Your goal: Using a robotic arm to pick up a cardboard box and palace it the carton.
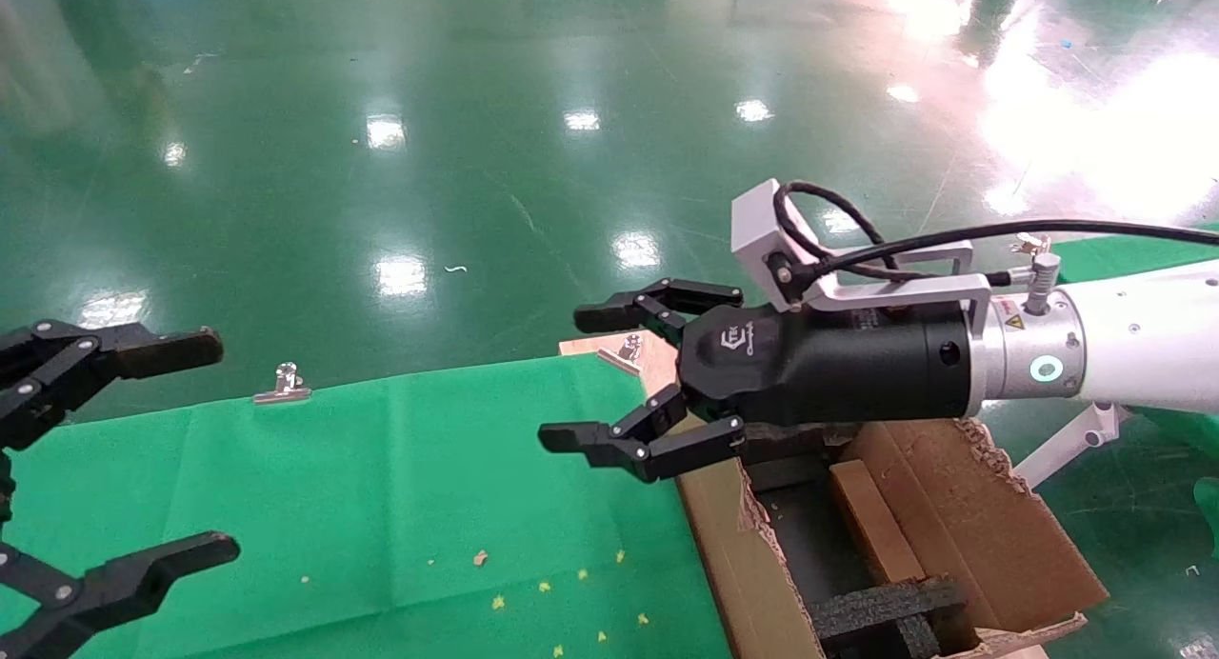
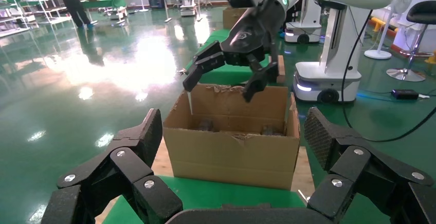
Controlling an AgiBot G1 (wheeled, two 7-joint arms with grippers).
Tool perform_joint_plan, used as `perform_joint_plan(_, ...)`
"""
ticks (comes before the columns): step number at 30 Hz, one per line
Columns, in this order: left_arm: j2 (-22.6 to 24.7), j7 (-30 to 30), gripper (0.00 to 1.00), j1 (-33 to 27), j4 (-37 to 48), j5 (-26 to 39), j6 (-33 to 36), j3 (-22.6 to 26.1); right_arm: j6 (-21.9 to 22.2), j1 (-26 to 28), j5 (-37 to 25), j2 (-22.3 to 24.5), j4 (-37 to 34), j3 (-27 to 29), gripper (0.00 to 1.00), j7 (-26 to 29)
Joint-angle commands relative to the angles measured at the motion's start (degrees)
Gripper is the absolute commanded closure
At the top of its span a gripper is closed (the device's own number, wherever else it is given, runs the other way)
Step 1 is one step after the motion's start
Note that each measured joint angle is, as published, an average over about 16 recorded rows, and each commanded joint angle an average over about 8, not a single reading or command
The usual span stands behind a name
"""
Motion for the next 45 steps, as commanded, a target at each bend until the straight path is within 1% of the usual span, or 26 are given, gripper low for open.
perform_joint_plan(1, 0.0, 0.0, 0.0, 0.0, 0.0, 0.0, 0.0, 0.0, -1.0, -1.5, 0.2, -0.4, 0.6, 2.4, 0.0, -0.5)
perform_joint_plan(23, 0.0, 0.0, 0.0, 0.0, 0.0, 0.0, 0.0, 0.0, -9.1, -14.2, 1.5, -3.3, 5.2, 22.4, 0.0, -5.0)
perform_joint_plan(29, 0.0, 0.0, 0.0, 0.0, 0.0, 0.0, 0.0, 0.0, -10.8, -16.8, 1.7, -3.9, 6.2, 26.5, 0.0, -5.9)
perform_joint_plan(34, 0.0, 0.0, 0.0, 0.0, 0.0, 0.0, 0.0, 0.0, -11.5, -18.0, 1.8, -4.2, 6.6, 28.4, 0.0, -6.2)
perform_joint_plan(45, 0.0, 0.0, 0.0, 0.0, 0.0, 0.0, 0.0, 0.0, -11.0, -17.2, 1.8, -4.1, 6.3, 27.1, 0.0, -6.0)
